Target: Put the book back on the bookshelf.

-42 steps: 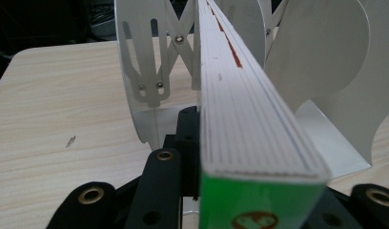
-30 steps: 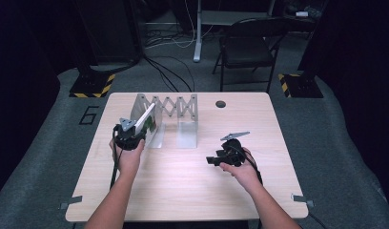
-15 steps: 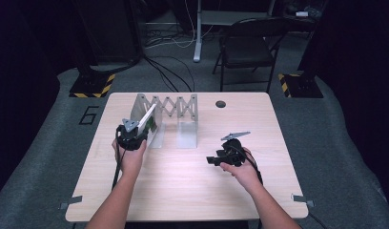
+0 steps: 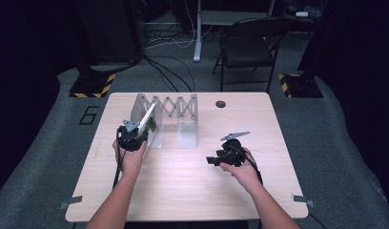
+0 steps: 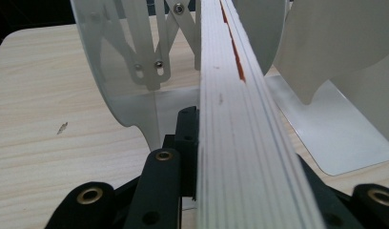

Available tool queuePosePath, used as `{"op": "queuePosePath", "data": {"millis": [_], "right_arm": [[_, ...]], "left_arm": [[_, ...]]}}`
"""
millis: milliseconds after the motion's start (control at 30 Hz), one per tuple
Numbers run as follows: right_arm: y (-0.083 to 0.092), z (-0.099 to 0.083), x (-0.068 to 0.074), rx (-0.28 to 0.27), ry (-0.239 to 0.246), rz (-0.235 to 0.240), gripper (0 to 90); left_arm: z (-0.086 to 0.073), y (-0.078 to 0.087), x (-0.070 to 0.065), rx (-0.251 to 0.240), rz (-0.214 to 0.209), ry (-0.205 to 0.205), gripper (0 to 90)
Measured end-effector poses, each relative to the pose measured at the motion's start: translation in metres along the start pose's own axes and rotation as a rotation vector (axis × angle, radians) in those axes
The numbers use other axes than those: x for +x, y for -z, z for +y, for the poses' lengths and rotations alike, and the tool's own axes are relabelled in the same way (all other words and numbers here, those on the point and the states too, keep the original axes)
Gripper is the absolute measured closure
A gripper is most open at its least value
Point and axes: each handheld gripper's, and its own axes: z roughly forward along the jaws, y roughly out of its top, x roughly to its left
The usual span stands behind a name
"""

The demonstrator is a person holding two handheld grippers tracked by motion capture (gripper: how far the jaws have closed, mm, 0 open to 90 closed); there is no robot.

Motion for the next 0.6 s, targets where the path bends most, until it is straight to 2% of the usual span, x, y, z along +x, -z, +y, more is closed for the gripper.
{"op": "queuePosePath", "data": {"millis": [200,267,367,600], "right_arm": [[-0.0001,-0.0001,0.0,0.002,-0.002,0.003,40.1],[0.0001,-0.0001,-0.0003,0.001,-0.001,0.001,40.1],[-0.0001,-0.0001,-0.0003,0.001,0.0,0.003,40.1],[-0.0009,-0.0003,0.0006,0.003,0.0,0.006,40.1]], "left_arm": [[-0.0019,-0.0037,-0.0012,0.008,0.01,0.0,73.9],[-0.0034,-0.0056,-0.0005,0.028,0.01,-0.002,73.7],[-0.007,-0.007,0.0009,0.024,0.012,0.009,73.4],[-0.0073,-0.0067,0.0012,0.021,0.012,0.003,72.1]]}}
